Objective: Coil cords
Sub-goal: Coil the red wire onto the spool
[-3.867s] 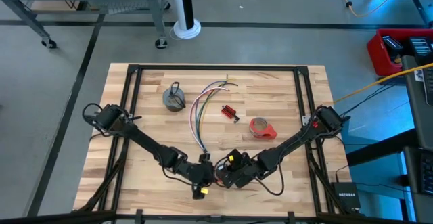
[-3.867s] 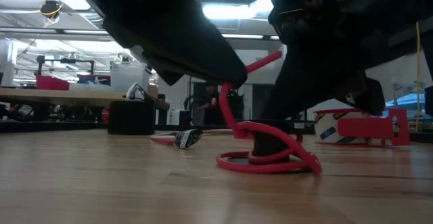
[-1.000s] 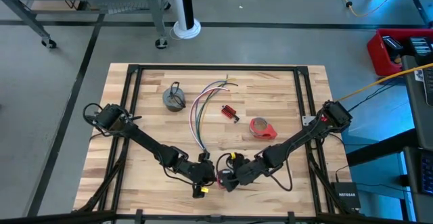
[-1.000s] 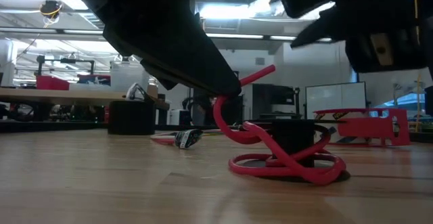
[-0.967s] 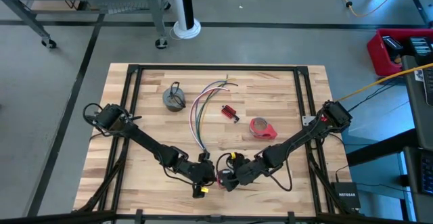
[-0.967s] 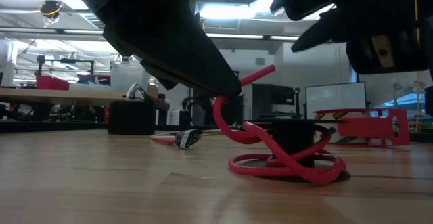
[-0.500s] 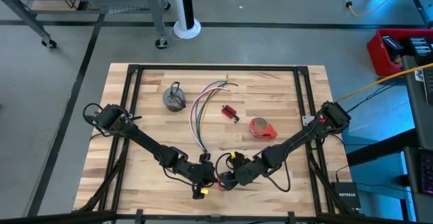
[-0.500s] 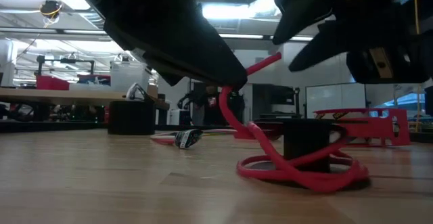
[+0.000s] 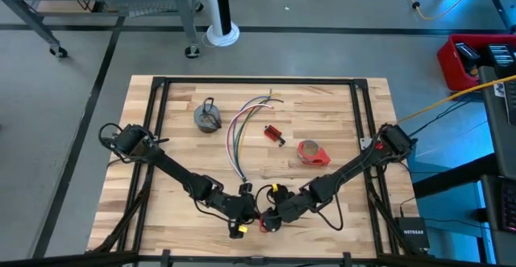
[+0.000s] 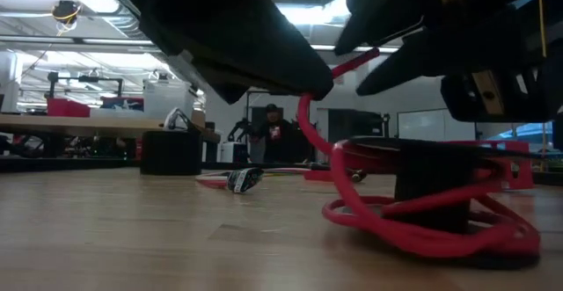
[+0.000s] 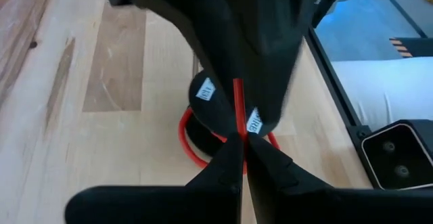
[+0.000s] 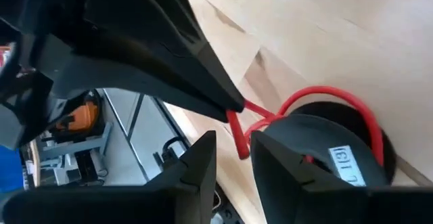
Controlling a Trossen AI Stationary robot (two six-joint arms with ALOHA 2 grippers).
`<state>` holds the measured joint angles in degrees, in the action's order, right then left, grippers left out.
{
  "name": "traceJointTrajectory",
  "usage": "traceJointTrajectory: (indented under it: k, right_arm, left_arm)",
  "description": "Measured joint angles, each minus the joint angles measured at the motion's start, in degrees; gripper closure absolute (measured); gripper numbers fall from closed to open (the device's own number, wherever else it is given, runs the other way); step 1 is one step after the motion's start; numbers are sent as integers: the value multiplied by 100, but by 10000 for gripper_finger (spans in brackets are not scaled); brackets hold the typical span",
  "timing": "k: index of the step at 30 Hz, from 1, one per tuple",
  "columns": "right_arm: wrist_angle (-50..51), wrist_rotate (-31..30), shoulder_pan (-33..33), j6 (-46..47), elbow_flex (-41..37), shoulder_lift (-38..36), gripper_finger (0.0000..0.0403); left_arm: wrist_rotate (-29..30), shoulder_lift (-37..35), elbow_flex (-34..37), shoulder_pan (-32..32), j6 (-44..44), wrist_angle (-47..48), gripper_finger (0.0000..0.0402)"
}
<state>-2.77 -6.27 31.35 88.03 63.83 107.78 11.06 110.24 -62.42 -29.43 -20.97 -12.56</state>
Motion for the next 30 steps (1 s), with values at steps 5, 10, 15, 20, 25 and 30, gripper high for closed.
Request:
traceJointTrajectory:
  k: [5, 10, 15, 20, 25, 30]
  right_arm:
    - [-58, 68, 0, -18, 0, 23, 308]
    - [-61, 27, 2, -22, 0, 23, 308]
    - [-43, -21, 2, -22, 0, 23, 312]
    - [-36, -23, 2, -27, 0, 23, 354]
    - [-33, -19, 7, -167, 0, 23, 394]
    - [-35, -19, 7, -146, 0, 23, 384]
  left_arm:
    - [0, 0, 0, 0, 0, 17, 400]
    - [-1, 0, -1, 0, -2, 46, 400]
    - [-1, 0, -1, 0, -2, 46, 400]
    - [-1, 0, -1, 0, -4, 44, 400]
    - [-1, 0, -1, 0, -4, 48, 400]
    - [-1, 0, -1, 0, -4, 46, 400]
